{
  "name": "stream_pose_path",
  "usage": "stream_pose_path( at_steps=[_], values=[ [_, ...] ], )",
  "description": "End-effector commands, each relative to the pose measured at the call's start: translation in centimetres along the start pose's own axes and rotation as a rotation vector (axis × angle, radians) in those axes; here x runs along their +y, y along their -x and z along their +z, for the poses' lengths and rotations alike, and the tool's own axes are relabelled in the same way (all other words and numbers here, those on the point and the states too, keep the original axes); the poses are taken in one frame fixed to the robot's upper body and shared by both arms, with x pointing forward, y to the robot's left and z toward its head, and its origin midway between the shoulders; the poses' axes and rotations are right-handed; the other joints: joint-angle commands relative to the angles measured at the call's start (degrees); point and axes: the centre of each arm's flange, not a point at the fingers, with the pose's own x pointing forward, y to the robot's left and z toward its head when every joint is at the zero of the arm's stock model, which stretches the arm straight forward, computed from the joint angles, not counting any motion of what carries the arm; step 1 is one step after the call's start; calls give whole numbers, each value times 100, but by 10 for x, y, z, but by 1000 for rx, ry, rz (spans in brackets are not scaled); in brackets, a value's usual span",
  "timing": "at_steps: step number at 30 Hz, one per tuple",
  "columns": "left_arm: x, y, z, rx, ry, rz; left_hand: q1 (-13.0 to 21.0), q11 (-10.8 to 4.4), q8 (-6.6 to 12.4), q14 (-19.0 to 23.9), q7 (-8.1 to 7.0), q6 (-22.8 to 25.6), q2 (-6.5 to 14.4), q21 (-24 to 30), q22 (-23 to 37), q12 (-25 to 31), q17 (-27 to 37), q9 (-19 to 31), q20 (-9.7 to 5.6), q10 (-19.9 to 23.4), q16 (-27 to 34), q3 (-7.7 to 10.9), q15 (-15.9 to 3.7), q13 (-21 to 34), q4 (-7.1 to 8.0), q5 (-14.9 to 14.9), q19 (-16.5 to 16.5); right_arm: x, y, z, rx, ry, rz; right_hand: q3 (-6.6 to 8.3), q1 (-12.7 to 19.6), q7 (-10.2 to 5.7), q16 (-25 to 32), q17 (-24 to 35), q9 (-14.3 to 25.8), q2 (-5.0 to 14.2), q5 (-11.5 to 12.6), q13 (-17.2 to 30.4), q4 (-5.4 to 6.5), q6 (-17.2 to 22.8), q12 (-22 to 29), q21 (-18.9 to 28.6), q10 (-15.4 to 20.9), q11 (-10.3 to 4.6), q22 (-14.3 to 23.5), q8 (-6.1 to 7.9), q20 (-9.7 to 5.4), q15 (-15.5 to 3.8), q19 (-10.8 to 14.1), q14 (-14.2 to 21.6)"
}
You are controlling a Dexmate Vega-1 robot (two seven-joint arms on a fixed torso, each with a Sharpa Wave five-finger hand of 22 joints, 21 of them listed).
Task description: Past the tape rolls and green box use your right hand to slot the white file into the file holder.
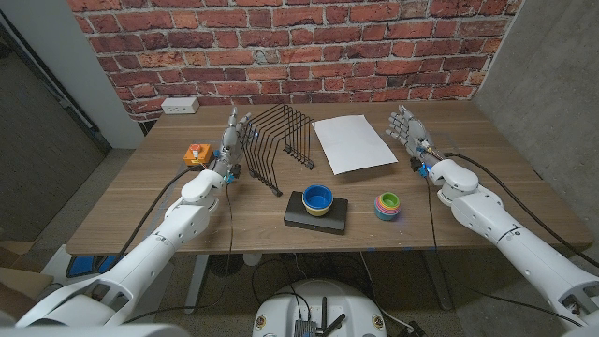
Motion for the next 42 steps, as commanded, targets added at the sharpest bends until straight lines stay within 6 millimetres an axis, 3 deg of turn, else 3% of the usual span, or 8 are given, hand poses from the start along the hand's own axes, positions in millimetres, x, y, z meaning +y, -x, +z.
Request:
stream_pose_path(
  at_steps=[1, 17, 27, 32, 33, 37, 42],
  values=[
    [0, 0, 0, 0, 0, 0, -6, -28, 31, 48, -51, -17, 36, 30, 26, 37, 11, 26, 7, -10, 33, -4, -3, 29, 42, 36, 44, -11, 1, 17, 51, 27, 3, 15, 99, 19, 27, -18, 16, -27, 28, -6, -69, -39, 24, -33, 25, 4, 25, 15, -41, 8, 13, 42],
    [0, 0, 0, 0, 0, 0, -5, -36, 32, 46, -51, -14, 37, 30, 26, 38, 11, 26, 5, -8, 33, -5, -5, 29, 42, 36, 44, -28, -6, 38, 194, 25, 80, 18, 296, 171, 6, -192, 19, -141, 26, -58, -364, -406, -25, -223, -257, 5, 25, -25, -8, 124, -39, -130],
    [0, 0, 0, 0, 0, 0, -5, -33, 33, 50, -51, -11, 37, 30, 27, 40, 11, 27, 3, -4, 34, -5, -9, 29, 43, 36, 45, -41, -11, 49, 275, 77, 115, 13, 339, 307, 54, -251, 27, -144, 21, -63, -448, -456, 19, -264, -246, -31, 27, 10, 15, 158, 7, -79],
    [0, 0, 0, 0, 0, 0, -5, -37, 34, 48, -51, -10, 37, 30, 27, 40, 11, 27, 2, -3, 34, -5, -6, 29, 43, 36, 43, -49, -13, 55, 339, 96, 122, 11, 385, 441, 129, -310, 39, -135, 12, -53, -535, -414, 84, -256, -105, 72, 29, 58, 82, 246, 186, 98],
    [0, 0, 0, 0, 0, 0, -5, -33, 34, 47, -51, -9, 37, 31, 26, 39, 11, 27, 2, -6, 33, -5, -5, 29, 43, 36, 46, -51, -14, 56, 352, 106, 128, -33, 368, 498, 192, -349, 47, -189, -7, -44, -592, -273, 138, -240, 48, 126, 34, 118, 114, 290, 363, 270],
    [0, 0, 0, 0, 0, 0, -5, -38, 34, 50, -51, -9, 38, 31, 26, 38, 11, 27, 4, -7, 35, -5, -5, 29, 43, 36, 48, -57, -19, 61, 397, 111, 145, -103, 383, 612, 271, -417, 54, -332, -23, -34, -720, -63, 172, -198, 208, 198, 40, 176, 162, 346, 690, 548],
    [0, 0, 0, 0, 0, 0, -5, -40, 34, 48, -51, -9, 38, 31, 26, 39, 11, 27, 8, -4, 34, -5, -5, 29, 43, 36, 46, -62, -24, 65, 434, 124, 156, -108, 493, 685, 303, -476, 57, -421, -22, -30, -861, -37, 169, -189, 265, 296, 40, 170, 241, 447, 883, 714]
  ],
)
